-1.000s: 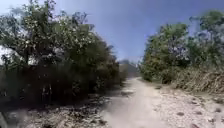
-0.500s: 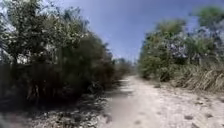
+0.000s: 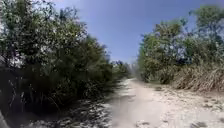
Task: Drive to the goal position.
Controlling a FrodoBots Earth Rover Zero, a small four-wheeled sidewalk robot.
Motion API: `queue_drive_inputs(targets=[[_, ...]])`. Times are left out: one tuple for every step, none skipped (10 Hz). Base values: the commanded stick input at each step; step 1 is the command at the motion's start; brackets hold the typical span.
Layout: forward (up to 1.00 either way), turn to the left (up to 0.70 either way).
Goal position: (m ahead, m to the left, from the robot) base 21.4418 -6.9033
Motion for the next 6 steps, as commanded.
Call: queue_drive_inputs(targets=[[0.45,-0.15],[0.45,-0.01],[0.45,-0.18],[0.45,0.01],[0.45,-0.01],[0.45,-0.16]])
